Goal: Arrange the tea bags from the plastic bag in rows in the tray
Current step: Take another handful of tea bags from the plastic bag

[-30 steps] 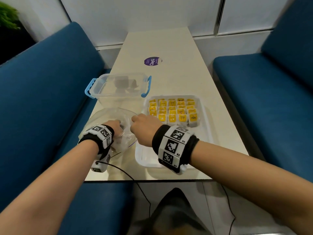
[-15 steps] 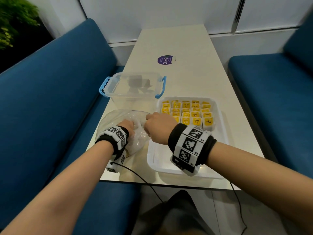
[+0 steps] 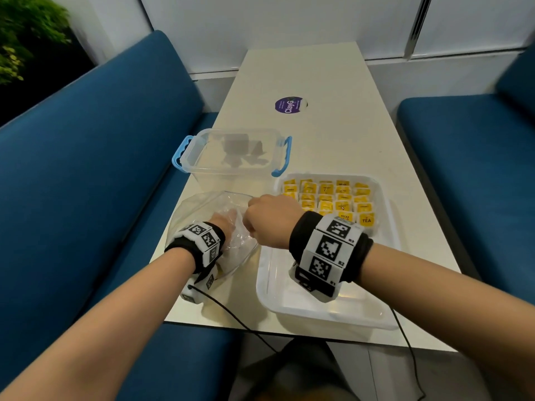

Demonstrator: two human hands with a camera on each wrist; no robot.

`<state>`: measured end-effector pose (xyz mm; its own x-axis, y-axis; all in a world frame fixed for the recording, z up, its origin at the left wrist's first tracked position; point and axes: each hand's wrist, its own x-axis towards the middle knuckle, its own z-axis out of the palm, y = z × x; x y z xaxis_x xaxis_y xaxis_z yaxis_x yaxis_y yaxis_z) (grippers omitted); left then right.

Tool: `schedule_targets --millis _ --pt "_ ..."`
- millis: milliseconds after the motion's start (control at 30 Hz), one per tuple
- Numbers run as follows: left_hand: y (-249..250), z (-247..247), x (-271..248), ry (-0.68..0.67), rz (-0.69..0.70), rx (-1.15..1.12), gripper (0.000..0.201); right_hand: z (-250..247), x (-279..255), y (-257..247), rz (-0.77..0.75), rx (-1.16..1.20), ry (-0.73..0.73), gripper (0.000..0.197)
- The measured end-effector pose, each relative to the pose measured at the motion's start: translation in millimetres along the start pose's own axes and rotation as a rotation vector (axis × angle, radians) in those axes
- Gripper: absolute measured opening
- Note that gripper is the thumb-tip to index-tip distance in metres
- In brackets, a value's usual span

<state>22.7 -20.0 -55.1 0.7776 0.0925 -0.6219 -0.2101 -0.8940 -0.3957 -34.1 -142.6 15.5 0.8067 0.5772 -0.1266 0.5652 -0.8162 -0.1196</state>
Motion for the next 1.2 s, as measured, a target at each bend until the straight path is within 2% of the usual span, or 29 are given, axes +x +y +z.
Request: schedule_targets --millis 200,300,467,533,633,733,767,900,1000,1033,1100,1200 --pt "2.4 -0.4 -9.8 0.033 0.021 -0.123 0.08 4.9 0.2 5.1 -0.023 -0.016 0.006 0.02" --pt "-2.6 -1.1 -13.2 0.058 0.043 -0.258 0.077 5.8 -1.3 5.6 -0.022 0.002 0.038 0.02" --pt "-14.1 -1.4 -22.3 0.164 0.02 -0.528 0.042 4.5 -2.7 4.1 -0.022 0.012 0.048 0.02" --pt "-19.8 1.6 -22.8 0.239 0.044 -0.642 0.034 4.3 -1.3 4.5 -0.001 0.018 0.063 0.02" --pt "-29.8 3.8 -21.4 0.278 0.074 -0.872 0.012 3.7 1.4 6.2 0.041 0.037 0.062 0.021" --pt "-34.1 6.0 -25.3 0.258 0.099 -1.061 0.008 3.9 3.4 6.4 0.057 0.053 0.046 0.021" --pt "-32.6 7.0 -27.4 0.219 0.107 -1.042 0.011 4.1 3.8 6.2 0.059 0.056 0.042 0.021" --pt "-22.7 10.3 -29.2 0.045 0.072 -0.601 0.024 7.3 6.3 3.0 0.056 0.071 0.022 0.022" --pt "-16.6 4.8 -30.7 0.001 0.066 -0.429 0.061 9.3 8.4 1.6 0.056 0.072 0.022 0.022" --pt "-15.0 2.4 -29.6 0.004 0.079 -0.396 0.067 9.2 8.8 1.6 0.057 0.073 0.025 0.022" --pt "-12.7 1.5 -26.3 0.006 0.084 -0.348 0.068 9.2 8.9 1.8 0.058 0.075 0.024 0.021" --pt "-17.1 5.1 -28.0 0.032 0.018 -0.46 0.045 9.6 8.1 2.1 0.058 0.064 0.037 0.02"
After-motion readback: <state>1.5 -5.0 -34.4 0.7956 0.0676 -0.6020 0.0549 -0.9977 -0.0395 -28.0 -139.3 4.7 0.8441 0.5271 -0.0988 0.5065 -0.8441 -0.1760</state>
